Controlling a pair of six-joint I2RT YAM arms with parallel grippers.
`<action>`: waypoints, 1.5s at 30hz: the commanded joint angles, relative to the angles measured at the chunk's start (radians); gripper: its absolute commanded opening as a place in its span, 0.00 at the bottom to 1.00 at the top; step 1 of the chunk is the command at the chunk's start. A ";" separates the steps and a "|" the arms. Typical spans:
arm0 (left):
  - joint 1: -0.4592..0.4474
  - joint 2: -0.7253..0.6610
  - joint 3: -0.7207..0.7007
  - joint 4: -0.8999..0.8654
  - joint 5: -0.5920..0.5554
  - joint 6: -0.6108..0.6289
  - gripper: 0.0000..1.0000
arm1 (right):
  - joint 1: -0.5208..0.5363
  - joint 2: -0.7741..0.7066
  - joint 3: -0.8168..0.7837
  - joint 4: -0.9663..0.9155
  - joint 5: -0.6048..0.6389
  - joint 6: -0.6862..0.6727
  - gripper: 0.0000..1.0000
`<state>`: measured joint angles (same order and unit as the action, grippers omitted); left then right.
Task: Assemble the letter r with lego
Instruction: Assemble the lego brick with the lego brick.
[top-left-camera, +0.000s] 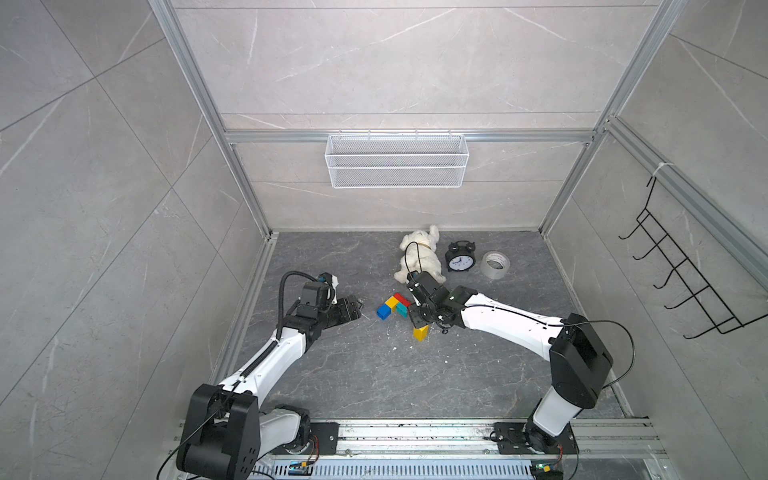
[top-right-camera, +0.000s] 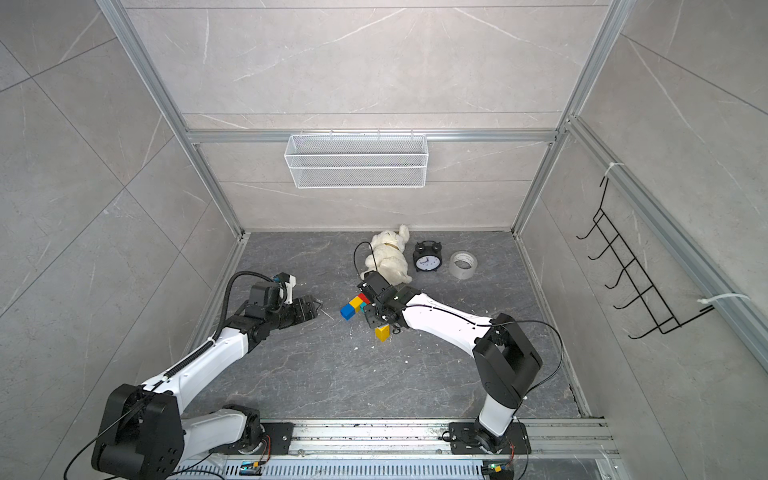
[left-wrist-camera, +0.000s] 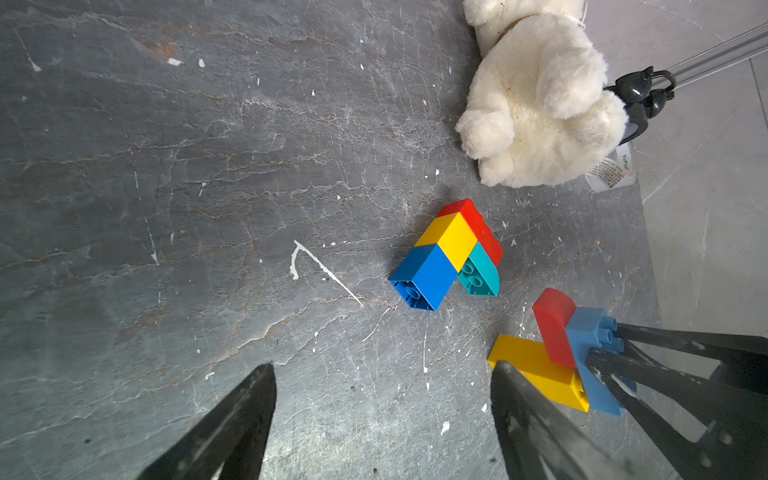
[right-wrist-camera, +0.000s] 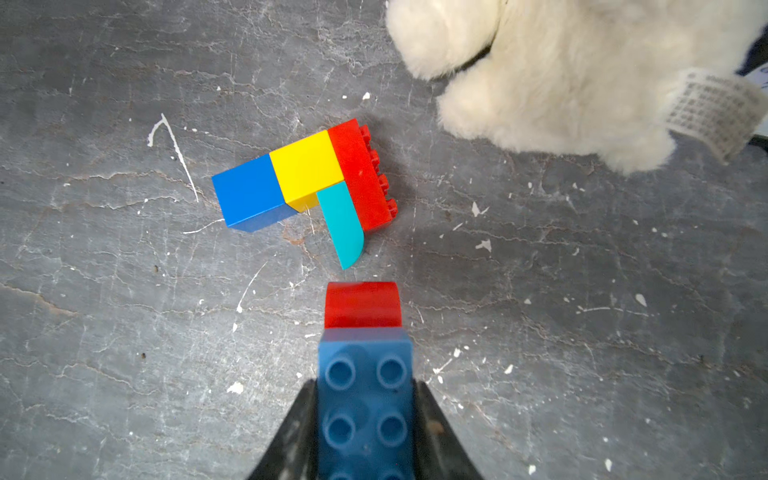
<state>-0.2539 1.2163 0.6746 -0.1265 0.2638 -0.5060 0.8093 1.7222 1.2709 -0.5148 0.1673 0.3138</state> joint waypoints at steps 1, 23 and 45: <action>-0.002 0.003 0.006 0.023 0.011 -0.002 0.84 | 0.003 0.004 0.007 0.015 -0.005 -0.009 0.25; -0.003 0.035 0.010 0.023 0.023 0.001 0.84 | 0.001 -0.019 -0.005 0.025 -0.110 -0.213 0.27; -0.002 0.044 0.006 0.014 0.033 0.005 0.84 | -0.015 -0.028 -0.017 0.050 -0.162 -0.348 0.29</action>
<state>-0.2539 1.2606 0.6750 -0.1265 0.2718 -0.5056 0.8062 1.7126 1.2629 -0.4515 0.0380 -0.0010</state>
